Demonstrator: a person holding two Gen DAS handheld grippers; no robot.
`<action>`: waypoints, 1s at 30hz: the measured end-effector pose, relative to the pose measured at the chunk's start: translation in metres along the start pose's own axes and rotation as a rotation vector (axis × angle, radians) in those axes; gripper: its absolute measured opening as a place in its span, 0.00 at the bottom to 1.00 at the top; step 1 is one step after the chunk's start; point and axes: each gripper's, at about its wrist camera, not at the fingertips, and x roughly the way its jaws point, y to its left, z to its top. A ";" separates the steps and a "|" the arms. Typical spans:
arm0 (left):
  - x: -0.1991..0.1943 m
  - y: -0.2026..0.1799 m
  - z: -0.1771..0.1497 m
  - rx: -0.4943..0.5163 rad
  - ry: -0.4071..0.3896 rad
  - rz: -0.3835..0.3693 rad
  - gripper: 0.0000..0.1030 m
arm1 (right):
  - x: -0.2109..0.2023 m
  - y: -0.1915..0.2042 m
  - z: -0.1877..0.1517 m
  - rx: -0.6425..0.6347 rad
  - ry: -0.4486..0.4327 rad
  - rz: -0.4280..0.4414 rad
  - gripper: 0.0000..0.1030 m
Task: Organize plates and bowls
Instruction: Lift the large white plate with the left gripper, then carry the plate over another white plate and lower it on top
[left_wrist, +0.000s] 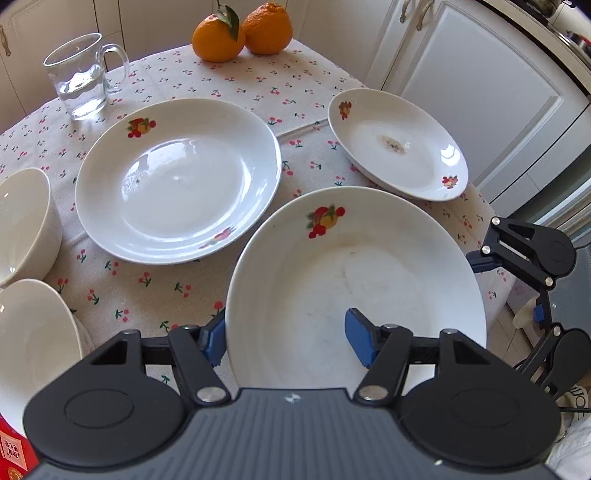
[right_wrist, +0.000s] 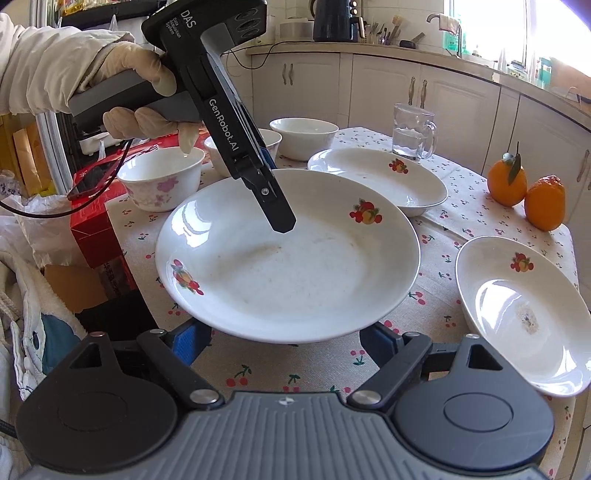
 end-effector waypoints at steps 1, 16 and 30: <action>0.000 -0.001 0.003 0.002 -0.003 -0.003 0.62 | -0.002 -0.002 0.000 0.001 -0.002 -0.001 0.88; 0.007 -0.020 0.044 0.042 -0.026 -0.026 0.62 | -0.022 -0.037 0.001 0.003 -0.003 -0.040 0.88; 0.024 -0.036 0.088 0.092 -0.018 -0.037 0.62 | -0.031 -0.072 -0.004 0.032 -0.009 -0.090 0.88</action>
